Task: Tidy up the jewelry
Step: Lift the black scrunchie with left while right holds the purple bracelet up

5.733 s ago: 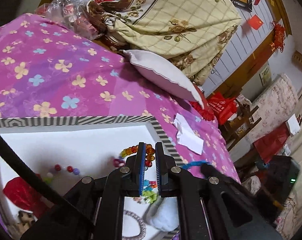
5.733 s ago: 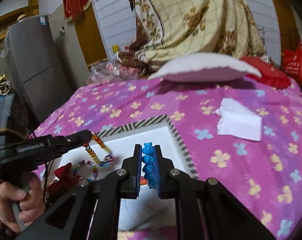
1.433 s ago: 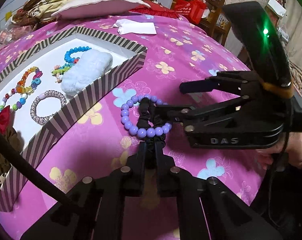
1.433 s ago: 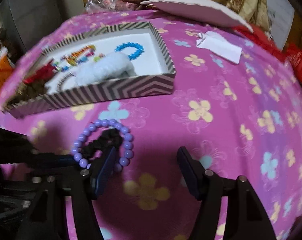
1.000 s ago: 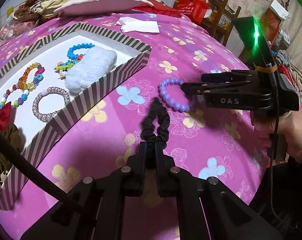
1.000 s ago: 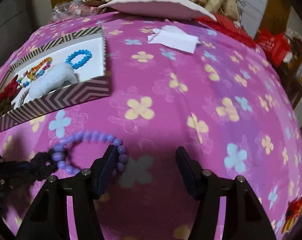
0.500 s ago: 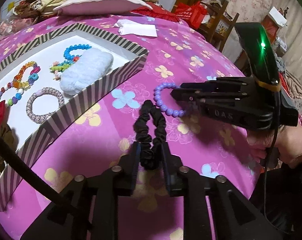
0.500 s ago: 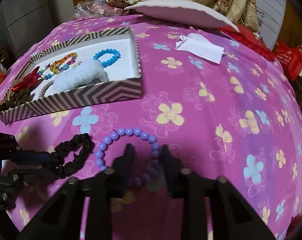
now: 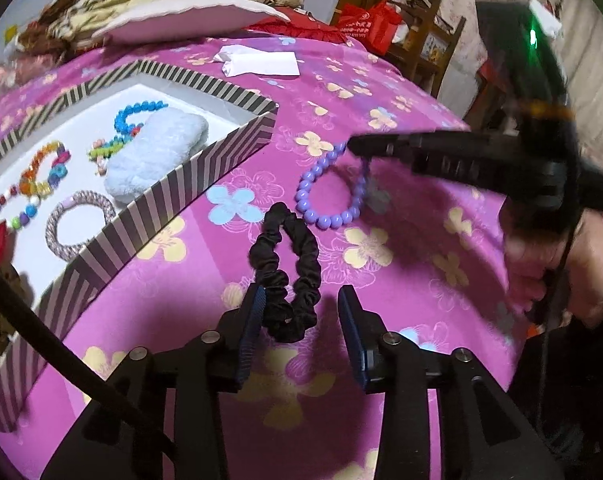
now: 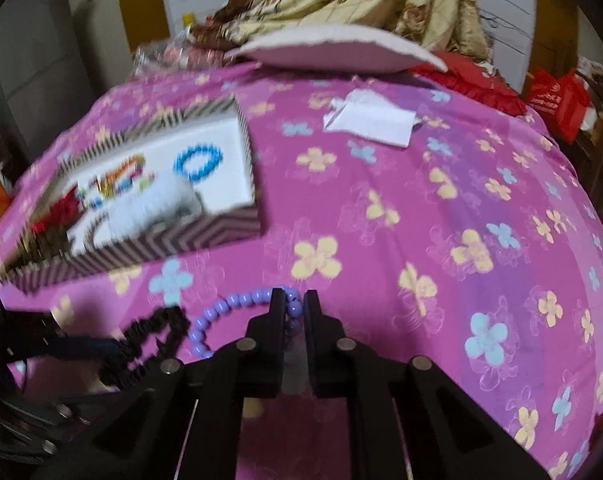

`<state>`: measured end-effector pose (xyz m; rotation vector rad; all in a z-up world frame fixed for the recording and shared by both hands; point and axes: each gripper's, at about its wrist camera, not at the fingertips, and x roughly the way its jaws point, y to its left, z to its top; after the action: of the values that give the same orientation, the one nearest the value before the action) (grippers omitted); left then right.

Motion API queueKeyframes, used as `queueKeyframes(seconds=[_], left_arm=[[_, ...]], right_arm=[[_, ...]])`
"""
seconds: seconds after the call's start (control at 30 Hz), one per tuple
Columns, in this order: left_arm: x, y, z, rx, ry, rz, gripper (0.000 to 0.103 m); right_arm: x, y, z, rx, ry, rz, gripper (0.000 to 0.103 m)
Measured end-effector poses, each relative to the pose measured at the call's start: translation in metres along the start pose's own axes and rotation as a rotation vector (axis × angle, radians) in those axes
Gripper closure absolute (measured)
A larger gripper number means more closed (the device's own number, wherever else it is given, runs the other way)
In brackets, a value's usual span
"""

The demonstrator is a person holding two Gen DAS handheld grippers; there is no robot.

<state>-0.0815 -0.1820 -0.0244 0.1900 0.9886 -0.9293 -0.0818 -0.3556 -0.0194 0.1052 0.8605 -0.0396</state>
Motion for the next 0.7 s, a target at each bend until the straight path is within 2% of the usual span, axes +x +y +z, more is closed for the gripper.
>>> queueKeyframes(seconds=[0.03, 0.13, 0.37, 0.53, 0.7], left_arm=[[0.0, 0.0, 0.0, 0.002, 0.001, 0.029, 0.095], [0.0, 0.008, 0.001, -0.037, 0.003, 0.03, 0.103], [-0.003, 0.013, 0.002, -0.059, -0.011, 0.052, 0.103], [-0.023, 0.029, 0.008, -0.131, -0.097, 0.031, 0.103], [-0.025, 0.033, 0.011, -0.151, -0.096, 0.022, 0.103]], right_arm=[[-0.002, -0.002, 0.001, 0.012, -0.01, 0.003, 0.094], [0.0, -0.004, 0.001, 0.023, -0.007, 0.005, 0.094], [0.001, 0.004, 0.0, 0.001, -0.003, 0.014, 0.094], [-0.007, 0.0, 0.003, 0.023, -0.039, 0.018, 0.094], [-0.015, 0.002, 0.005, 0.023, -0.07, 0.03, 0.094]])
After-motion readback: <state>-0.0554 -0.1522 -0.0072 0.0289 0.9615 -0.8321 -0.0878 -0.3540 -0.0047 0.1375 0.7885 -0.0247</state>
